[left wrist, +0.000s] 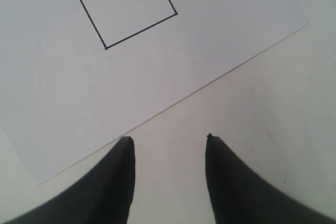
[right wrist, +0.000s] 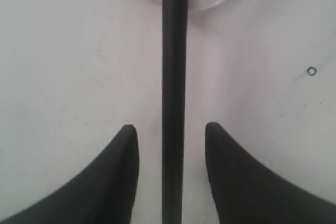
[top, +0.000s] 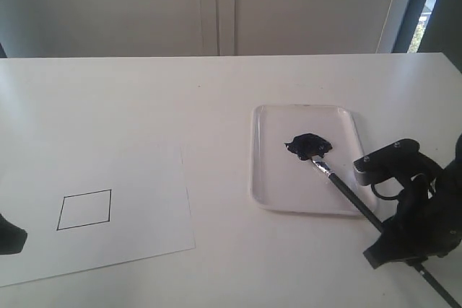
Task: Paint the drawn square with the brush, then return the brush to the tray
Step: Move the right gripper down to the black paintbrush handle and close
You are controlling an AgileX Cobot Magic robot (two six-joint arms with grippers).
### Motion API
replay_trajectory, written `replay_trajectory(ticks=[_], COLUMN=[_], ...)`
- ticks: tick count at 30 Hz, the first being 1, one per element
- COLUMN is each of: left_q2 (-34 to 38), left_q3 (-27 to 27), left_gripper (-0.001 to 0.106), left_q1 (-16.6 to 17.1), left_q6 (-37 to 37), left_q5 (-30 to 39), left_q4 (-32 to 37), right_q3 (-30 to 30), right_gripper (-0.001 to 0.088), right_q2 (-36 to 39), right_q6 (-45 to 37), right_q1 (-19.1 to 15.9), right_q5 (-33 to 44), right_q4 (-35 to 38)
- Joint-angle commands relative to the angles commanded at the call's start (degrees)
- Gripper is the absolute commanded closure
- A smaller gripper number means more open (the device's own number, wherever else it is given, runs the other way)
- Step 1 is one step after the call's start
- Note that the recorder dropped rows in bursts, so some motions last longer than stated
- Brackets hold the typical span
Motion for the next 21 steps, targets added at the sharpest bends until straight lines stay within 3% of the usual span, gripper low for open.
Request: replay_trajectory(ticks=[11,18,21], left_q2=[0.0,0.0,0.0], left_q3=[0.0,0.0,0.0], left_gripper=[0.057,0.057,0.057], left_q1=[0.0,0.0,0.0], left_q6=[0.0,0.0,0.0], left_q5=[0.0,0.0,0.0], left_q4=[0.0,0.0,0.0], right_q3=[4.1,4.3,4.3], right_gripper=[0.0476,0.0478,0.0525], right_q2=[0.0,0.0,0.0], right_q6=[2.1,2.1,2.1], right_q1=[0.0,0.0,0.0], right_q5=[-10.2,-10.6,-10.7], right_q4=[0.1,0.1,0.1])
